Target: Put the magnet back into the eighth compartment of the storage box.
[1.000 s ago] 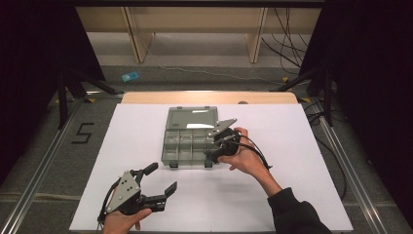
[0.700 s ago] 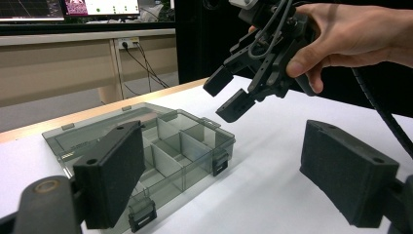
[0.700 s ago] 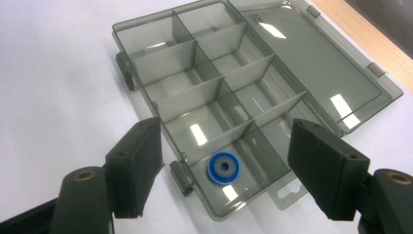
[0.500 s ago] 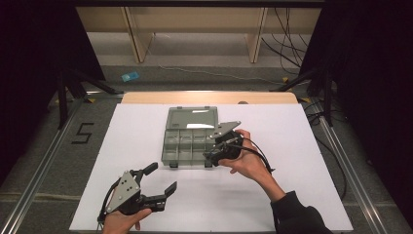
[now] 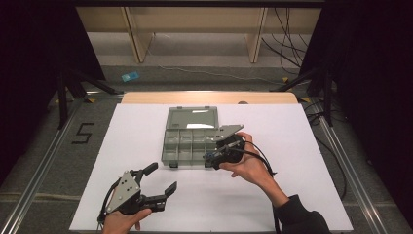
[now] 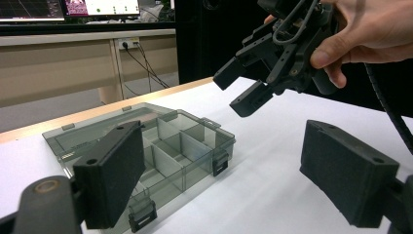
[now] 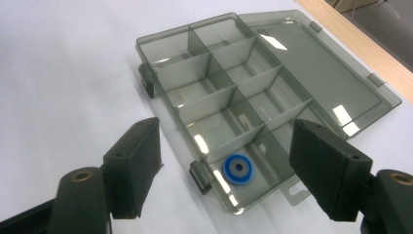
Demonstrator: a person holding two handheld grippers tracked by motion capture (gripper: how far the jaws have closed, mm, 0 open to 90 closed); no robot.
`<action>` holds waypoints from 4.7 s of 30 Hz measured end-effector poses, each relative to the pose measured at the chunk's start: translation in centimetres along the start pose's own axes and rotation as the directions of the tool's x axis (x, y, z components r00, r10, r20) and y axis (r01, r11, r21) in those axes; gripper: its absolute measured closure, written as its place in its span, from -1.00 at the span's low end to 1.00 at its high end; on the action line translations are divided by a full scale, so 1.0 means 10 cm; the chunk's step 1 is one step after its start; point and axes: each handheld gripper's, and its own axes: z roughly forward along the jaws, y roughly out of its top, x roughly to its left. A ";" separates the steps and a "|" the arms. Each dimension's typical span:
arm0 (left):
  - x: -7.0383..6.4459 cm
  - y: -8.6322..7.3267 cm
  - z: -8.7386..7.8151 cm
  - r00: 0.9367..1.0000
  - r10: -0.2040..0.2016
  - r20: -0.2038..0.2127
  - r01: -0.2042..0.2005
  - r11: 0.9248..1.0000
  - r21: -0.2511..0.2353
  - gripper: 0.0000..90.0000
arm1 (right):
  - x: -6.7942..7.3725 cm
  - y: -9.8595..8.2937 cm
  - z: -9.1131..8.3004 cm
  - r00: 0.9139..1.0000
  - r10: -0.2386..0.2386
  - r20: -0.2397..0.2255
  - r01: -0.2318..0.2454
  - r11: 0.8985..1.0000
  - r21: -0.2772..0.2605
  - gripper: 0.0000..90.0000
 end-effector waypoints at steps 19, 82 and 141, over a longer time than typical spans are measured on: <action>-0.01 -0.01 0.01 1.000 -0.012 0.009 0.012 1.000 -0.014 -0.64 | 0.01 -0.13 -0.07 0.999 0.046 0.005 -0.046 0.998 -0.038 -0.40; -0.01 -0.01 0.01 1.000 -0.014 0.011 0.015 1.000 -0.013 -0.64 | 0.08 -0.46 -0.33 0.991 0.133 -0.022 -0.135 0.976 -0.168 -0.46; -0.01 0.00 0.01 1.000 -0.003 0.006 0.003 1.000 0.003 -0.65 | 0.24 -0.92 -0.72 0.967 0.246 -0.063 -0.252 0.895 -0.367 -0.59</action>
